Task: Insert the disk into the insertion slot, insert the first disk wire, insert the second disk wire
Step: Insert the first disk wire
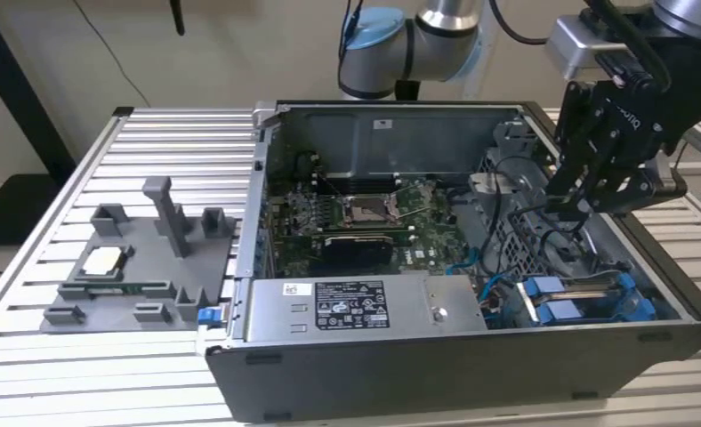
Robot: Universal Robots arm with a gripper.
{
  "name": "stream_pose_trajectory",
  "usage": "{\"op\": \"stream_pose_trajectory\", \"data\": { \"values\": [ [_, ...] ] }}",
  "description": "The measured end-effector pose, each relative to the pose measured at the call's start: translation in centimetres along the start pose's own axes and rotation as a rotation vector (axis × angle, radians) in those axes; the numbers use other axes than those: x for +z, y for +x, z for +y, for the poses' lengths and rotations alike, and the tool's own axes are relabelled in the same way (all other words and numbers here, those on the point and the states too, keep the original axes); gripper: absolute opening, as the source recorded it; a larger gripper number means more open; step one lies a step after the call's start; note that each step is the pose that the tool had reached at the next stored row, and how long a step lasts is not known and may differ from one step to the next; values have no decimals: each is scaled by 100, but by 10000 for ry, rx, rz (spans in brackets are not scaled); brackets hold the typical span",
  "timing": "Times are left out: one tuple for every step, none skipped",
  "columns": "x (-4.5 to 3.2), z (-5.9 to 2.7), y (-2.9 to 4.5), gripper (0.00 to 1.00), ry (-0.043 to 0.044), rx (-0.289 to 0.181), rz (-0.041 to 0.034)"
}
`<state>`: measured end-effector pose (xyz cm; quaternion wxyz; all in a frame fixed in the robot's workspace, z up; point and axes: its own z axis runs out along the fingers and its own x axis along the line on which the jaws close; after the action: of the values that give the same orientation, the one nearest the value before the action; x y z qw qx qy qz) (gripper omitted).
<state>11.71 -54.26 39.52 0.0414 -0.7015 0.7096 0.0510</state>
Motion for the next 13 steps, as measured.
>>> {"op": "stream_pose_trajectory", "data": {
  "values": [
    [6, 0, -1, 40, 40, -12, -12],
    [12, 0, -1, 40, 78, -18, -26],
    [17, 0, -1, 40, 116, -23, -47],
    [23, 0, 0, 40, 143, -27, -70],
    [29, 0, -1, 40, 164, -29, -88],
    [35, 0, -2, 40, 178, -31, -98],
    [41, 0, -3, 40, 190, -33, -110],
    [46, 0, -3, 40, 199, -35, -122],
    [49, 0, -4, 40, 206, -36, -134],
    [53, 1, -4, 40, 214, -37, -146],
    [56, 2, -5, 40, 218, -37, -155],
    [60, 7, -5, 40, 221, -36, -163],
    [62, 11, -5, 40, 223, -37, -171]
  ]
}}
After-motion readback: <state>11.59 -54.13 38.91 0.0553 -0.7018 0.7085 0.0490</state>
